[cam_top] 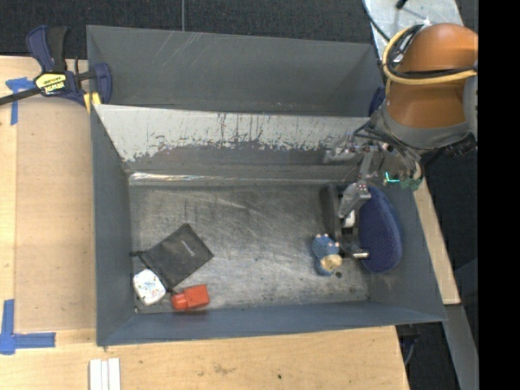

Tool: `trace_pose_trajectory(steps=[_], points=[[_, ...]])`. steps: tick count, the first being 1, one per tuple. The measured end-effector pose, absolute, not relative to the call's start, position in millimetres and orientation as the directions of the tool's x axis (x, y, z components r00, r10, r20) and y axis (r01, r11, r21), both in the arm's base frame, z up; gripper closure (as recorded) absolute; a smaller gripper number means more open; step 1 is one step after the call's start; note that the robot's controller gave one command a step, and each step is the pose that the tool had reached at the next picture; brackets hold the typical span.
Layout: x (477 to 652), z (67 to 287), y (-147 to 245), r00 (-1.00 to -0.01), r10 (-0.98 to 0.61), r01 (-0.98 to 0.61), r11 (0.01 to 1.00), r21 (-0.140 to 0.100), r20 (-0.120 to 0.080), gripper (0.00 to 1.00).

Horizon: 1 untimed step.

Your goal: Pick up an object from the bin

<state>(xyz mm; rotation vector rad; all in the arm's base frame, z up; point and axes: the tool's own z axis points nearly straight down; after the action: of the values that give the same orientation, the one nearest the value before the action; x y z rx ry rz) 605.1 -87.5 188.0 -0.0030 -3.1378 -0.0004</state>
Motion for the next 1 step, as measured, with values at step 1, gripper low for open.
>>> trace_pose_trajectory(steps=[1], points=[[583.4,117.4,-121.0,-0.942,-0.334,-0.334,0.943,-0.006,-0.019,0.00]])
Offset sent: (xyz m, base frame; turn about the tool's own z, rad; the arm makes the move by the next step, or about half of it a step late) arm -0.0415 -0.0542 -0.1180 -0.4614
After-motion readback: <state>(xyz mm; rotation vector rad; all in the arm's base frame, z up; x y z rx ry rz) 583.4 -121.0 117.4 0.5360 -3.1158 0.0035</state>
